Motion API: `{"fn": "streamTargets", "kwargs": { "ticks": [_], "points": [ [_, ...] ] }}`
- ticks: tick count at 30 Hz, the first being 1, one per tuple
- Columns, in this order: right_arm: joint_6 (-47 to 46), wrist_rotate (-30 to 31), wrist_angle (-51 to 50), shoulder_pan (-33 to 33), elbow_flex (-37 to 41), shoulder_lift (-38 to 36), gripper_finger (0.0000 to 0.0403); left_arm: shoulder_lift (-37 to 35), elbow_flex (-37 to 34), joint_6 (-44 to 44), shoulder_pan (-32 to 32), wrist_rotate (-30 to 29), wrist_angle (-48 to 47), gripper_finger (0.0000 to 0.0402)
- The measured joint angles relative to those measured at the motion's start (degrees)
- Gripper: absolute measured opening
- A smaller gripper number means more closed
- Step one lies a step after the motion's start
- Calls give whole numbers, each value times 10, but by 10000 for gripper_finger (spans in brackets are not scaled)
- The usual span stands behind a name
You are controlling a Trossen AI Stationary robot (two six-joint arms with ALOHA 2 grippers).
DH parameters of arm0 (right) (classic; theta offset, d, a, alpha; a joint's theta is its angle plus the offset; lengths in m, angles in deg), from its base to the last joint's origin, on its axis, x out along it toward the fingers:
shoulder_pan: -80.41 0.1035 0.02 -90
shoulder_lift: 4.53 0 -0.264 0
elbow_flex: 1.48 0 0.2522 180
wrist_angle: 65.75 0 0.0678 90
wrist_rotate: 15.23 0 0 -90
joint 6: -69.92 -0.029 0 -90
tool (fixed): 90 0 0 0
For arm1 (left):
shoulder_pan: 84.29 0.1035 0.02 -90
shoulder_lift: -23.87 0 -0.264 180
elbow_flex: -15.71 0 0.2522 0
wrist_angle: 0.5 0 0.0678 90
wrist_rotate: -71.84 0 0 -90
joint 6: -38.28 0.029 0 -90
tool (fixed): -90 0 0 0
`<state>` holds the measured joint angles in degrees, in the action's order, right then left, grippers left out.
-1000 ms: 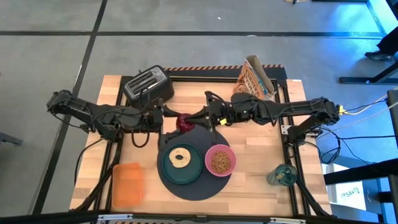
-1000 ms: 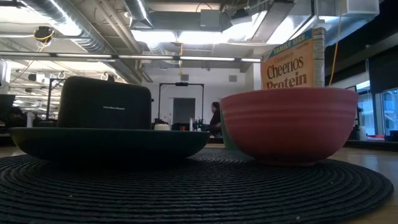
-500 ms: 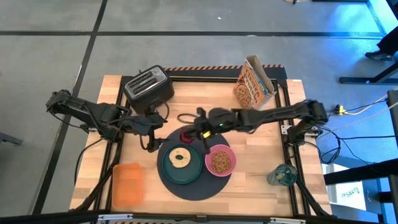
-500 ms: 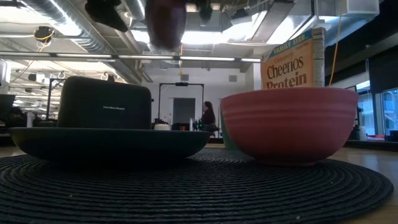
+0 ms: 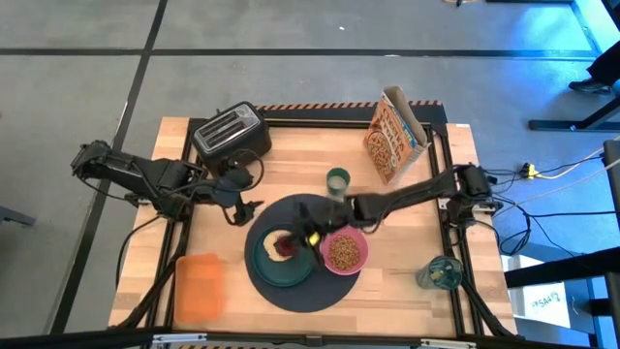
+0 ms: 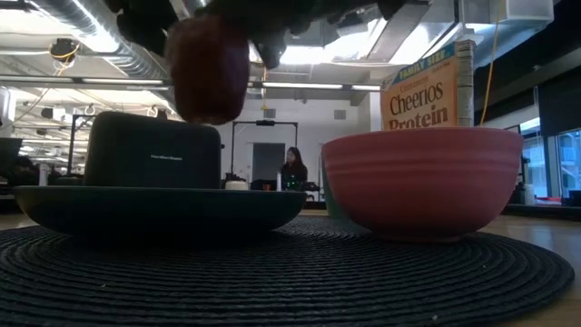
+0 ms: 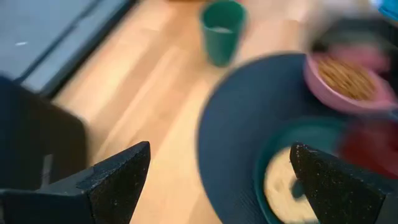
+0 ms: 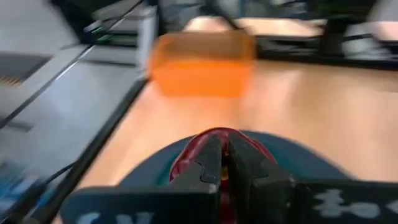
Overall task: Arrange a breakfast setting
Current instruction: Put the red apple from the orange bin on top of the green plate on the placemat, then put the yellow spoon to the left side of the green plate on the placemat
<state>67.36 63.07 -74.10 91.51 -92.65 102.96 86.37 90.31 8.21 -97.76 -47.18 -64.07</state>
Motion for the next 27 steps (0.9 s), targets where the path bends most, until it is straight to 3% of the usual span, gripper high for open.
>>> {"fn": "streamTargets", "kwargs": {
  "ticks": [5,19,27],
  "points": [
    [29,-24,15,37,0,37,0,6,0,-91,-9,-64,-18,380],
    [44,-20,69,46,0,102,1,39,-1,-174,-56,-94,-16,380],
    [43,6,59,46,0,102,60,47,-1,-175,-57,-94,-16,380]
  ]
}}
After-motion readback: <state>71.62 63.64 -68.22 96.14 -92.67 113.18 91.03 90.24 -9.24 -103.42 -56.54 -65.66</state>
